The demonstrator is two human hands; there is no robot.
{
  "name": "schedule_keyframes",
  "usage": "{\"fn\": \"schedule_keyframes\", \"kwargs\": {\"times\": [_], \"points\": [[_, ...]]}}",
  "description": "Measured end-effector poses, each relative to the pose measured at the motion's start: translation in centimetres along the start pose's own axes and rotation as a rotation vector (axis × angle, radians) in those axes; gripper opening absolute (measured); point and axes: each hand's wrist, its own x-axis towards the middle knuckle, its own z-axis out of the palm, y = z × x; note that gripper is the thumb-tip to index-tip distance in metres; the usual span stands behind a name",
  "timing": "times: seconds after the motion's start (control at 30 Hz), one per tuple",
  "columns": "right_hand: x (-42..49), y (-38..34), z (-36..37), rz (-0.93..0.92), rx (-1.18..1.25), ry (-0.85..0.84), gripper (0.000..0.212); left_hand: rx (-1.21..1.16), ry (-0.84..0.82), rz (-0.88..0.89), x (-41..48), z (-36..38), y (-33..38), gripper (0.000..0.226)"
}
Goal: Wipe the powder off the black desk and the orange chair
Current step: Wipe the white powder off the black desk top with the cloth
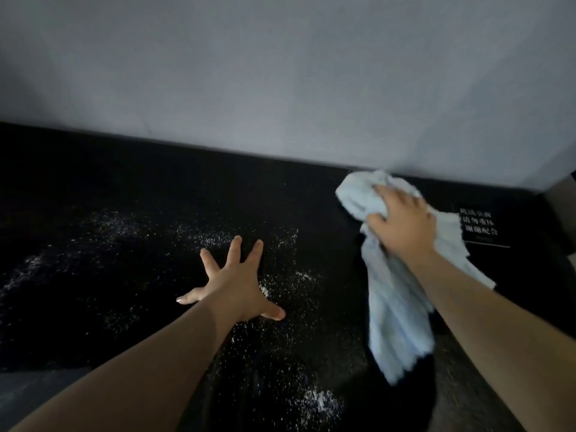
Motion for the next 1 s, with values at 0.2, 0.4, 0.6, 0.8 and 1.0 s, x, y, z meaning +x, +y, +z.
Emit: {"fn": "schedule_keyframes", "kwargs": {"times": [0.2, 0.4, 0.6, 0.8, 1.0], "points": [[3.4, -5.1, -0.2, 0.044, 0.134, -0.097, 0.049, -0.004, 0.003, 0.004, -0.1, 0.0, -0.1, 0.125], [1.9, -2.4, -1.8, 0.218, 0.293, 0.080, 0.030, 0.010, -0.016, 0.018, 0.2, 0.0, -0.1, 0.127], [5.7, -6.6, -0.1, 0.215, 0.025, -0.138, 0.057, 0.004, -0.009, 0.028, 0.7, 0.0, -0.1, 0.129], [0.5, -4.9, -1.5, -0.352, 0.265, -0.257, 0.027, 0.023, 0.004, 0.026, 1.0, 0.2, -0.2, 0.130], [5.1, -2.0, -0.9, 0.155, 0.003, -0.095, 0.055, 0.010, 0.006, 0.004, 1.4, 0.2, -0.4, 0.132]]}}
